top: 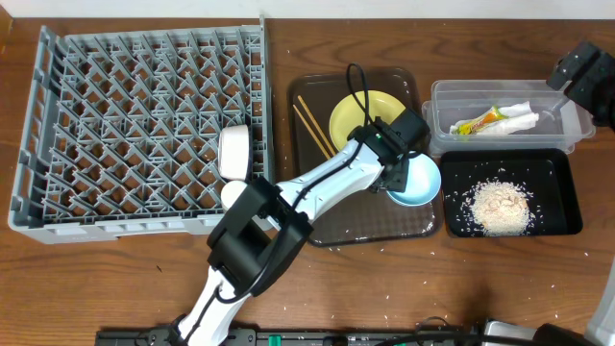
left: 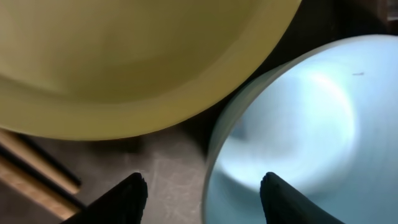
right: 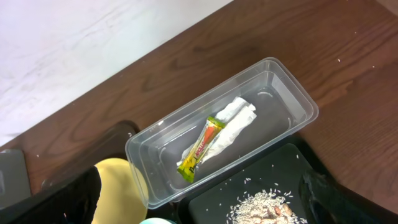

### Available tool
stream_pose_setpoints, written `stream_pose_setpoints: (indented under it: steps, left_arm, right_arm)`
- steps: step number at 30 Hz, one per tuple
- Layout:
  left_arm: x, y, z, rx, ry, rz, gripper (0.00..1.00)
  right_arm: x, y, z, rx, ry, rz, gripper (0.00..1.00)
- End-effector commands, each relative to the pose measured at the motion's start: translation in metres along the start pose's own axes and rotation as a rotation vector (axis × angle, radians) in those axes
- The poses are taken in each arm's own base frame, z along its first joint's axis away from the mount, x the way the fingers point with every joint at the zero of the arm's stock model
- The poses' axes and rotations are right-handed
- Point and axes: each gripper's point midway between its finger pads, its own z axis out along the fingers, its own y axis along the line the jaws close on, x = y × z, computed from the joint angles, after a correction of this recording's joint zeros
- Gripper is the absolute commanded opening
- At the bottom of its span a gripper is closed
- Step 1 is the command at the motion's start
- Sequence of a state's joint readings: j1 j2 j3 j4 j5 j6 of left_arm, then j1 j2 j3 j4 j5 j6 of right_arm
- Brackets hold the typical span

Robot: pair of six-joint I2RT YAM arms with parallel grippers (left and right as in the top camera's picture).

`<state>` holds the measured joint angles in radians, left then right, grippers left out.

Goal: Sort waste into correct bins and load items into the dishwasher
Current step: 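Grasp the rim of the light-blue bowl with the left gripper, then lift the light-blue bowl and carry it over the rack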

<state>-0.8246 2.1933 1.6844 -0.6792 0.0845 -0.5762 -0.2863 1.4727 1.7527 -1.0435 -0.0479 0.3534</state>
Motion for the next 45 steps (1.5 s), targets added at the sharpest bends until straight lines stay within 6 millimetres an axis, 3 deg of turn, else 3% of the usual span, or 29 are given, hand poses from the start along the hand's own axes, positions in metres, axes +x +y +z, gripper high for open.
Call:
stream_pose_setpoints:
  steps: [1, 4, 8, 12, 15, 19, 26, 28, 30, 34, 37, 41, 45]
  left_arm:
    - [0.0, -0.002, 0.014, 0.023, 0.037, -0.008, 0.56]
    - [-0.001, 0.001, 0.014, 0.035, 0.046, -0.021, 0.47]
    - [-0.001, 0.001, 0.014, 0.034, 0.046, -0.023, 0.24]
    - [-0.001, 0.001, 0.014, 0.033, 0.046, -0.023, 0.08]
    - [-0.002, 0.006, 0.012, 0.028, 0.05, -0.033, 0.07]
    - [-0.007, 0.017, -0.006, 0.018, 0.052, -0.058, 0.07]
    - [-0.021, 0.037, -0.072, 0.009, -0.009, -0.027, 0.07]
    - [-0.031, 0.053, -0.098, -0.037, -0.07, -0.022, 0.07]
    - [-0.055, 0.096, -0.15, -0.171, -0.228, -0.054, 0.07]
    - [-0.082, 0.155, -0.206, -0.366, -0.412, -0.12, 0.07]
    - [-0.095, 0.21, -0.248, -0.594, -0.546, -0.209, 0.07]
    - [-0.101, 0.266, -0.287, -0.881, -0.657, -0.3, 0.07]
    - [-0.106, 0.303, -0.306, -1.108, -0.718, -0.364, 0.07]
  right_arm:
    - [-0.003, -0.003, -0.002, 0.013, -0.01, 0.011, 0.99]
    - [-0.003, -0.003, -0.002, 0.013, -0.01, 0.011, 0.99]
    - [-0.003, -0.003, -0.002, 0.013, -0.01, 0.01, 0.99]
    - [-0.003, -0.003, -0.002, 0.013, -0.01, 0.011, 0.99]
    - [-0.003, -0.003, -0.002, 0.013, -0.01, 0.011, 0.99]
    - [-0.003, -0.003, -0.002, 0.013, -0.01, 0.011, 0.99]
    - [-0.002, -0.003, -0.002, 0.014, -0.009, 0.011, 0.99]
    - [-0.002, -0.003, -0.002, 0.014, -0.008, 0.011, 0.99]
    - [-0.002, -0.003, -0.002, 0.014, -0.007, 0.011, 0.99]
    - [-0.002, -0.003, -0.002, 0.014, -0.007, 0.01, 0.99]
    - [-0.002, -0.003, -0.002, 0.014, -0.007, 0.011, 0.99]
    - [-0.002, -0.003, -0.002, 0.014, -0.006, 0.011, 0.99]
    - [-0.001, -0.003, -0.002, 0.016, -0.004, 0.01, 0.99]
